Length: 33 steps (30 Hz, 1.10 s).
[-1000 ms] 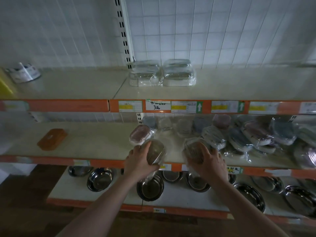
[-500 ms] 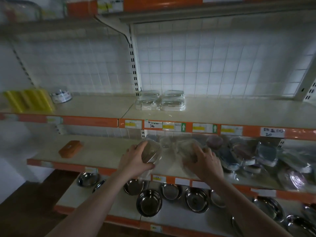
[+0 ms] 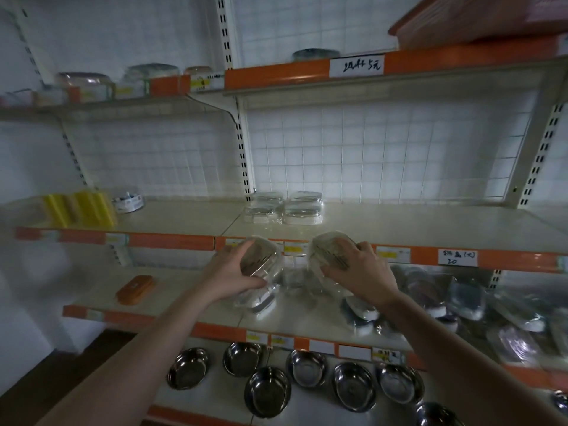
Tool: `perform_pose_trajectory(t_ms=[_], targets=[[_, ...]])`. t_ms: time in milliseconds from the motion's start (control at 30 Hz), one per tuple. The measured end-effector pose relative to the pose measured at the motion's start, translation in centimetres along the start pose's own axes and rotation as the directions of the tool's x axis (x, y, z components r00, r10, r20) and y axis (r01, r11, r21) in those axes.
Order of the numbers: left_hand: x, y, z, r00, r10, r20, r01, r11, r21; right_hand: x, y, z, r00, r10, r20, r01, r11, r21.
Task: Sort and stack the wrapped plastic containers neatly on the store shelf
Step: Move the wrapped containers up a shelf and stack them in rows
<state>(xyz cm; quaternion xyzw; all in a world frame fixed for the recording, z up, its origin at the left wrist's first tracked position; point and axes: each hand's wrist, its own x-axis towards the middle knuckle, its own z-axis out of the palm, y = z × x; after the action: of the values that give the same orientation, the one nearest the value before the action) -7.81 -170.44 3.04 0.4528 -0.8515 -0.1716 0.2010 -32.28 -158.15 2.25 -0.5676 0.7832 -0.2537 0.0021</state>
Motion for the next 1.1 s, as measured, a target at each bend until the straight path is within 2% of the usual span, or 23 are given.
perform_pose_trajectory(t_ms=[200, 367, 767, 1100], targets=[[2.4, -0.7, -1.6, 0.999, 0.027, -0.029, -0.025, 0.997, 0.069, 2.4, -0.3, -0.8, 1.000, -0.016, -0.002, 0.015, 0.999, -0.043], [6.2, -2.7, -2.5, 0.998, 0.054, -0.019, -0.053, 0.998, 0.034, 6.0, -0.8, -0.4, 1.000, 0.005, -0.003, -0.005, 1.000, -0.027], [22.8, -8.8, -5.9, 0.976, 0.219, 0.017, -0.219, 0.976, 0.001, 19.6, -3.0, 2.6, 0.985, 0.113, -0.131, -0.118, 0.993, -0.030], [31.6, -10.9, -6.1, 0.950, 0.298, 0.091, -0.302, 0.953, 0.029, 24.8, -3.1, 5.7, 0.974, 0.168, -0.153, -0.181, 0.981, -0.074]])
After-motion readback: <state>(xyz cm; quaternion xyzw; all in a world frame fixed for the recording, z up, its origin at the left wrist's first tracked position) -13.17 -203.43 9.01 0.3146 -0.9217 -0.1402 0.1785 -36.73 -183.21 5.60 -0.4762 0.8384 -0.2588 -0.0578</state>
